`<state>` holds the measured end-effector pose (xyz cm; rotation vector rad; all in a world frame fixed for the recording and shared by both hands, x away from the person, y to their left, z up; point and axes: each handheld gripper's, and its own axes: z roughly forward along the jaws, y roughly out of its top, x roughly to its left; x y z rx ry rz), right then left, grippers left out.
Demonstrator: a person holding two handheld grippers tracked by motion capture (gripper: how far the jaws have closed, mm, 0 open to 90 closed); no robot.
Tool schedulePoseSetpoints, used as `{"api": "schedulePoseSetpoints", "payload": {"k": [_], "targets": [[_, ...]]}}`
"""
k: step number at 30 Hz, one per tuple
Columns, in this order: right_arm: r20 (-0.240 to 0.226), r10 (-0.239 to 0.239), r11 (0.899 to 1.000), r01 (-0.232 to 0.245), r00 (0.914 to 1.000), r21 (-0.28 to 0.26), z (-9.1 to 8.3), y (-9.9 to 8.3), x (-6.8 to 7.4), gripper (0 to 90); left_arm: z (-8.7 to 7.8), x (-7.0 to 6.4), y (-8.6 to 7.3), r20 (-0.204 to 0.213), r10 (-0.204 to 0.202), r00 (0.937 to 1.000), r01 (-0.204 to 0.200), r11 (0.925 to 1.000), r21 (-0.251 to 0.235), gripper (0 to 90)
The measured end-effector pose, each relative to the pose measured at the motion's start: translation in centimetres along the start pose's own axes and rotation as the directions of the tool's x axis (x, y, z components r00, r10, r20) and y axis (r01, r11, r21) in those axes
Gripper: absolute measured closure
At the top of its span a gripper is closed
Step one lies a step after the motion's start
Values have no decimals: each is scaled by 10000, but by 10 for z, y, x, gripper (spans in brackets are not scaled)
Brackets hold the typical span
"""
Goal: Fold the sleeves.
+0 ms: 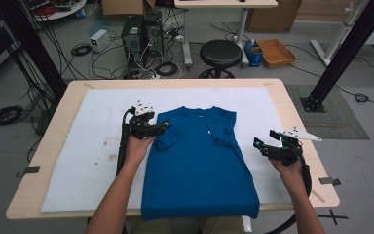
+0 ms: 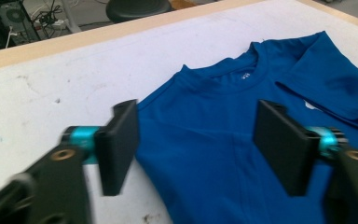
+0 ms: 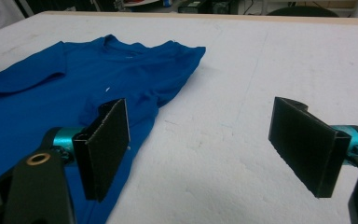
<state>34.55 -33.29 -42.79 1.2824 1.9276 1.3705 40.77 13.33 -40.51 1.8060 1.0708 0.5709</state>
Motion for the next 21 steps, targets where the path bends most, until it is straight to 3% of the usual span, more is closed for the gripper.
{"api": "schedulePoseSetpoints", "payload": {"k": [8, 12, 17, 21], "targets": [[-34, -88, 9999, 88, 10000, 108, 0, 3, 1, 200, -13, 7, -13, 54, -352, 9994, 353, 9992, -172, 263], [-21, -197, 9996, 197, 9998, 212, -1, 5, 4, 197, -22, 8, -17, 187, -284, 9994, 289, 9992, -270, 263], [-155, -745, 9959, 752, 9971, 496, -3, 4, 6, 181, -33, 11, -18, 526, -204, 9984, 240, 9973, -689, 263], [-129, -790, 9950, 797, 9968, 598, -5, 4, 6, 181, -38, 13, -20, 811, -119, 9966, 184, 9967, -792, 263]]}}
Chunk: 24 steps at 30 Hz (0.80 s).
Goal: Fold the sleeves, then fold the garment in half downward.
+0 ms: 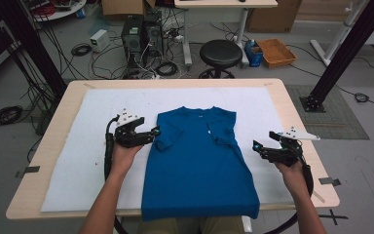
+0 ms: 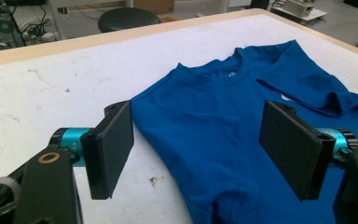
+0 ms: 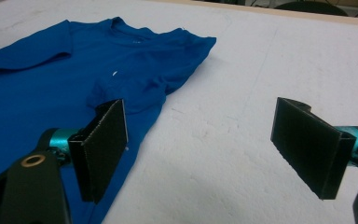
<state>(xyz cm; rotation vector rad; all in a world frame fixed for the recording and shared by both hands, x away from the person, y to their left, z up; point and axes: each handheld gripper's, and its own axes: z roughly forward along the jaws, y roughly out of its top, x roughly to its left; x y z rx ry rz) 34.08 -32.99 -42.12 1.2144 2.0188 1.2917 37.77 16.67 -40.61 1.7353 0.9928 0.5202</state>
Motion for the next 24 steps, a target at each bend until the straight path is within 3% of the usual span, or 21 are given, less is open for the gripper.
{"api": "schedulePoseSetpoints", "payload": {"k": [12, 18, 24], "targets": [[-273, 25, 9999, -21, 9996, 150, -1, 0, -2, 181, -5, 7, -6, -15, -207, 9998, 207, 9998, -31, 263], [-250, 9, 9999, -5, 9997, 167, 2, 1, 0, 181, -3, 9, -1, -49, -213, 9998, 213, 9998, -58, 263], [-396, 46, 9993, -32, 9992, 369, 7, 5, -2, 181, 8, 15, 9, -120, -294, 9995, 297, 9992, 274, 266]]}}
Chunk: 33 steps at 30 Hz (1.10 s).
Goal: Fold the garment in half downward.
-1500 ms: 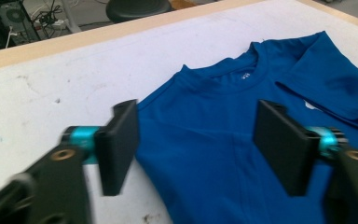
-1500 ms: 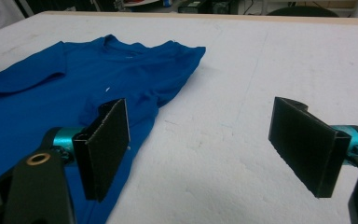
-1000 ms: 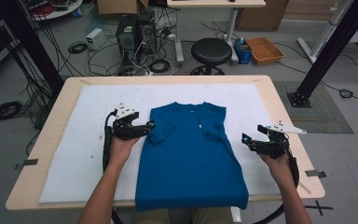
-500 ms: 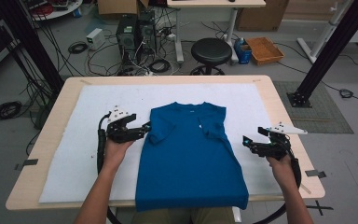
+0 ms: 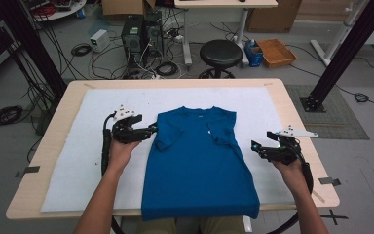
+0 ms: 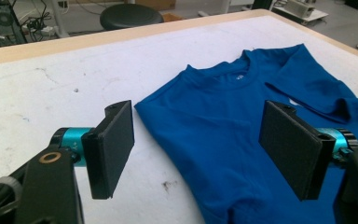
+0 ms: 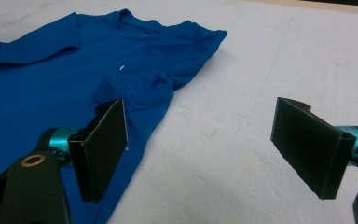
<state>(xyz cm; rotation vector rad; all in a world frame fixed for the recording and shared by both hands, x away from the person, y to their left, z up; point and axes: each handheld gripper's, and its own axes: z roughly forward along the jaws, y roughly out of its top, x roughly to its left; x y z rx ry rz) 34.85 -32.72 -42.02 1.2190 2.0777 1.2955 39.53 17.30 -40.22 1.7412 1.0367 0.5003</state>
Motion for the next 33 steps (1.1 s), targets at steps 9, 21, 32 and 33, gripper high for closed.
{"api": "schedulePoseSetpoints", "payload": {"k": [9, 21, 32, 33], "targets": [[-118, -122, 9991, 127, 9999, 413, 12, 18, 0, 181, 35, 20, 8, -493, -448, 9978, 495, 9938, 991, 288], [-86, -56, 9923, 66, 9999, 1238, 46, 42, -4, 181, 85, 35, 5, -1208, -170, 9925, 434, 9747, 2194, 399], [474, 351, 9686, -456, 9983, 2443, 106, 64, -12, 187, 99, 31, -4, -1312, 137, 9913, 192, 9690, 2464, 591], [582, 379, 9642, -518, 9976, 2602, 111, 65, -12, 191, 99, 30, -4, -1314, 60, 9913, 259, 9705, 2397, 615]]}}
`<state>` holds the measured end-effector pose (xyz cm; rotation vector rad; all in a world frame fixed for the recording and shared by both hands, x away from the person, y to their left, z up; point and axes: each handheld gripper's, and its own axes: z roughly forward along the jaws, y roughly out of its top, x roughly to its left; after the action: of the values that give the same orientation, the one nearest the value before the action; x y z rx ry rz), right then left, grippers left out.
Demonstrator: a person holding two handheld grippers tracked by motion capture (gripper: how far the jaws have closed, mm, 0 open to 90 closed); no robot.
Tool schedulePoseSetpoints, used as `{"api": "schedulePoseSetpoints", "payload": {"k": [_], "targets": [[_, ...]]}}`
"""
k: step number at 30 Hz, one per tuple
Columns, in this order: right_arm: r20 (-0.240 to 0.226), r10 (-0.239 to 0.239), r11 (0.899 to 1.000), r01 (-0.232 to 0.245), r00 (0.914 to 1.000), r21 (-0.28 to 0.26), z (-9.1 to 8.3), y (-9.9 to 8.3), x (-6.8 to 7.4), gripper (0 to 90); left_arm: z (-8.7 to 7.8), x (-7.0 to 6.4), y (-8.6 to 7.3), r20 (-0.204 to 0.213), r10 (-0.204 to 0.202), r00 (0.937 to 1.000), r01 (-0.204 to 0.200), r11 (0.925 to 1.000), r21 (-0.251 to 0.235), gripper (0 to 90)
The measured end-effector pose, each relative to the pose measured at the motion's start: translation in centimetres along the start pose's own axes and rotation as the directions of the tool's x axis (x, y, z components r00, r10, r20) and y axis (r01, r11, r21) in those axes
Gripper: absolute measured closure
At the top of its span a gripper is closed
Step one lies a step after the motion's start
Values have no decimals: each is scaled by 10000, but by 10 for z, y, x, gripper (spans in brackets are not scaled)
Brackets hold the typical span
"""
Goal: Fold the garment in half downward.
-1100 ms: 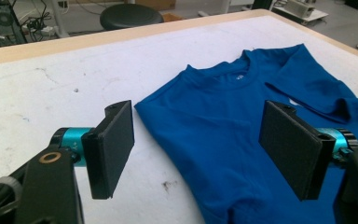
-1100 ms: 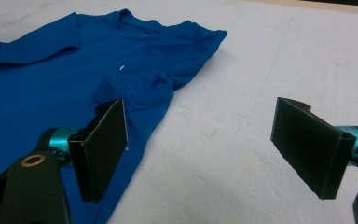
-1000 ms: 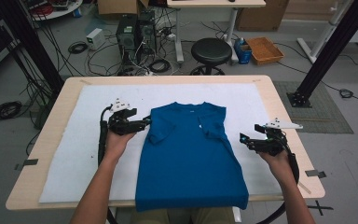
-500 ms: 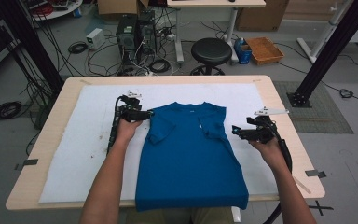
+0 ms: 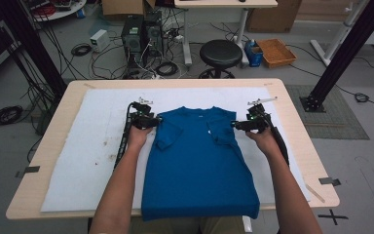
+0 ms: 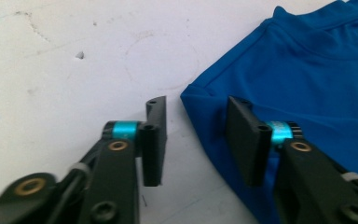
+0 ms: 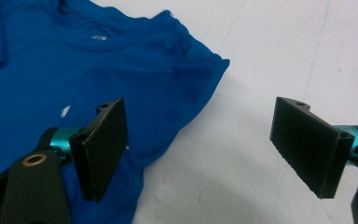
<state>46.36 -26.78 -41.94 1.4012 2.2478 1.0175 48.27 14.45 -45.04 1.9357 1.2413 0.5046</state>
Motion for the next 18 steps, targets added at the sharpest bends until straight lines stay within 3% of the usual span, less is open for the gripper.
{"api": "schedulePoseSetpoints", "payload": {"k": [1, 3, 4, 5, 6, 7, 10, 11, 12, 15, 18], "targets": [[276, 10, 9997, -17, 9996, 244, 10, 4, 0, 256, 0, 0, 0, 178, -30, 9998, 31, 10000, -13, 704], [529, 20, 9992, -42, 9986, 401, 20, 9, 0, 288, 1, -1, 0, 221, 0, 9998, 1, 10000, -48, 786], [529, 20, 9992, -42, 9986, 401, 20, 9, 0, 288, 1, -2, 0, 284, 156, 9995, -155, 9999, -28, 786], [687, -104, 9996, 86, 9976, 272, 27, 11, 1, 386, 1, -3, 0, 339, 204, 9992, -202, 9998, -62, 858], [687, -104, 9996, 86, 9976, 272, 27, 11, 1, 386, 1, -4, 1, 308, 283, 9991, -281, 9996, -47, 858], [853, -364, 9985, 327, 9957, 443, 33, 12, 1, 501, 1, -4, 1, 328, 234, 9992, -233, 9997, -45, 871], [1025, -513, 9973, 455, 9934, 576, 37, 12, 1, 576, -2, -1, 0, 500, 56, 9987, -51, 9999, -108, 874], [743, -416, 9983, 384, 9964, 446, 37, 11, -1, 701, -6, 1, 1, 689, -76, 9976, 100, 9993, -351, 875], [743, -416, 9983, 384, 9964, 446, 37, 11, -1, 701, -6, 1, 1, 689, -76, 9976, 100, 9993, -351, 875], [475, -665, 9976, 655, 9967, 224, 31, 12, 1, 850, -16, 3, 5, 1176, -188, 9929, 304, 9947, -981, 875], [367, -909, 9959, 909, 9952, 13, 26, 12, 3, 862, -22, 3, 7, 1447, -155, 9894, 342, 9913, -1274, 875]]}}
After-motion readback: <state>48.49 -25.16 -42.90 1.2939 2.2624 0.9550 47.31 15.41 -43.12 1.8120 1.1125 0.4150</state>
